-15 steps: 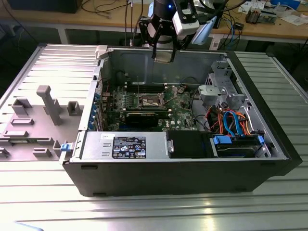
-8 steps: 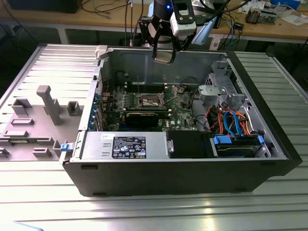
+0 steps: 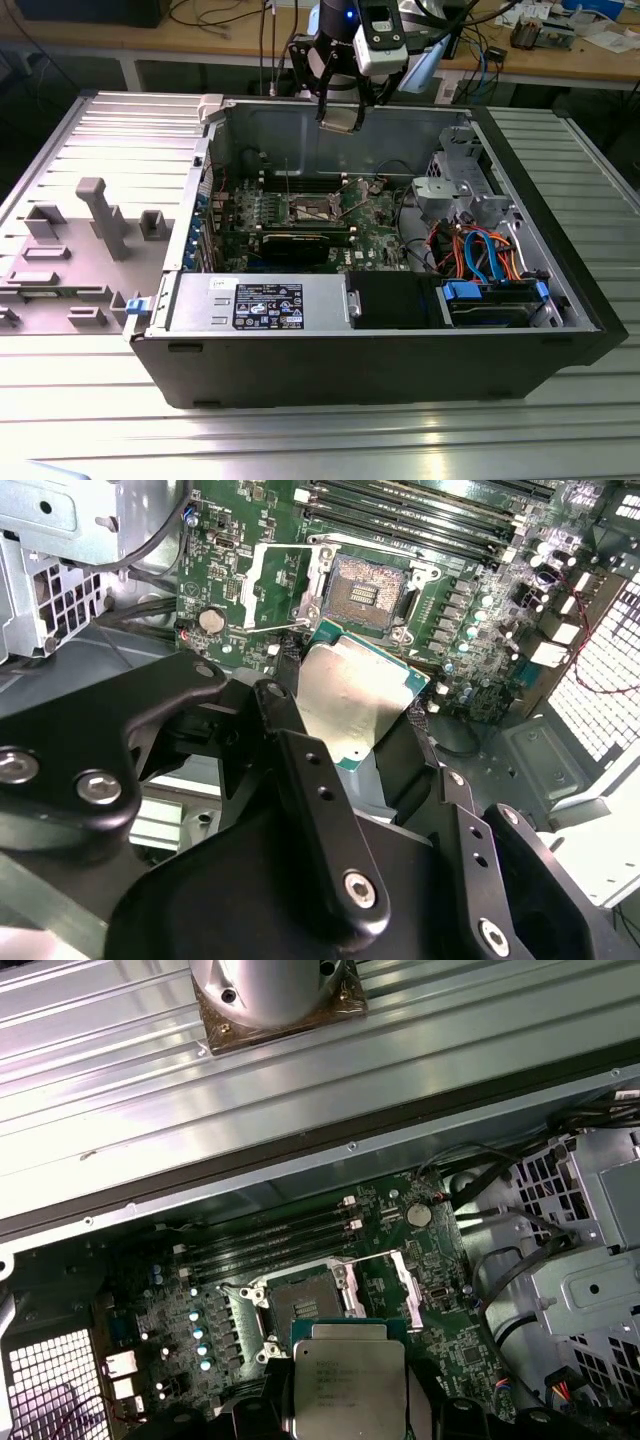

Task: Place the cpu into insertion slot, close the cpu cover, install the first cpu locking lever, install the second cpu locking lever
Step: 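Place the cpu into insertion slot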

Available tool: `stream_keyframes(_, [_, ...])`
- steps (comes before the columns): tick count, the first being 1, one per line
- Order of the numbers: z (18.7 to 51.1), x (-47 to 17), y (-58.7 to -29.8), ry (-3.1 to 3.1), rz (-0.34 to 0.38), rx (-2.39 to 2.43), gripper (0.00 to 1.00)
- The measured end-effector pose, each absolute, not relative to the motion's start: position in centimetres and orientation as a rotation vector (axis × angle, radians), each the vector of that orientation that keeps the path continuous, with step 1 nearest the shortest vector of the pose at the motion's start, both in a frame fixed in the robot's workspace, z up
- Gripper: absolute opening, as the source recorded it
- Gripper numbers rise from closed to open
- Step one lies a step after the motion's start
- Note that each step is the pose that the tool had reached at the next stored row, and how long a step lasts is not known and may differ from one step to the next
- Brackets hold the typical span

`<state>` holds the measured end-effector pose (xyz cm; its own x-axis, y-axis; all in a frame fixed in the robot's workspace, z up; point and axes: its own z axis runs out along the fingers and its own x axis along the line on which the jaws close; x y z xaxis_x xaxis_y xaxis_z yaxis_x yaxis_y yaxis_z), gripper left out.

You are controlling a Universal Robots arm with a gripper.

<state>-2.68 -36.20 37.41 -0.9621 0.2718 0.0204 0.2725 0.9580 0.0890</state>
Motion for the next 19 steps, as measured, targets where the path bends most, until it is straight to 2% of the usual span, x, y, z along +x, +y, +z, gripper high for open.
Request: stream_keyframes(19, [37.25,-2.71,-36.20,-3.071,-0.138,-0.651,0.55])
